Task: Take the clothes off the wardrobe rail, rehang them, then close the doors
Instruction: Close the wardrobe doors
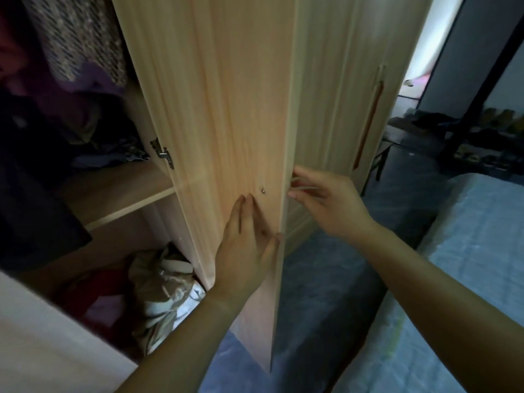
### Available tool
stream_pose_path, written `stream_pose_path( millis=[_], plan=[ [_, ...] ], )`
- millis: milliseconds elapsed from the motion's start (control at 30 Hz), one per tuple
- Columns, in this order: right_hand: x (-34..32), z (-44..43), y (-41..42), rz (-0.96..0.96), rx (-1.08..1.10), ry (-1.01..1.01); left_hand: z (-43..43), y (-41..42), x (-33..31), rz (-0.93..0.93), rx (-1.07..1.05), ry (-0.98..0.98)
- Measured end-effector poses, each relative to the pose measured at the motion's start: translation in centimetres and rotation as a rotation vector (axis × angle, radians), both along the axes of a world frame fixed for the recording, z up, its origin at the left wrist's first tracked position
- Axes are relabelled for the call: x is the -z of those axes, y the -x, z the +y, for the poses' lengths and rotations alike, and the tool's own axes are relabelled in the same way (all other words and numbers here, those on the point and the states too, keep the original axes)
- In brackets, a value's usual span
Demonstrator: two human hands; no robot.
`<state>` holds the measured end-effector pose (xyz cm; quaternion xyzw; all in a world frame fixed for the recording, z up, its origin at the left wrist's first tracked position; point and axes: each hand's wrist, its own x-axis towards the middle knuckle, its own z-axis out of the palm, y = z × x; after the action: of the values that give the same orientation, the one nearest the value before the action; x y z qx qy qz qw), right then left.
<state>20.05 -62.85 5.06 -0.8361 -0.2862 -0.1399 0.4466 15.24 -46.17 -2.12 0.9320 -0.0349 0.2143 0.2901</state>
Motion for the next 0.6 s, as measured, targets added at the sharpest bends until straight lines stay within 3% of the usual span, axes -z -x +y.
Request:
stream_pose_path(
  millis=[333, 600],
  plan=[
    [1.0, 1.8, 1.6, -0.064, -0.125, -0.129, 0.2, 2.0, 0.4, 0.008, -0.064, 0.09],
    [1.4, 7.3, 4.1, -0.178, -0.293, -0.176, 6.2, 6.6, 0.5, -0.054, -0.069, -0.019]
  ],
)
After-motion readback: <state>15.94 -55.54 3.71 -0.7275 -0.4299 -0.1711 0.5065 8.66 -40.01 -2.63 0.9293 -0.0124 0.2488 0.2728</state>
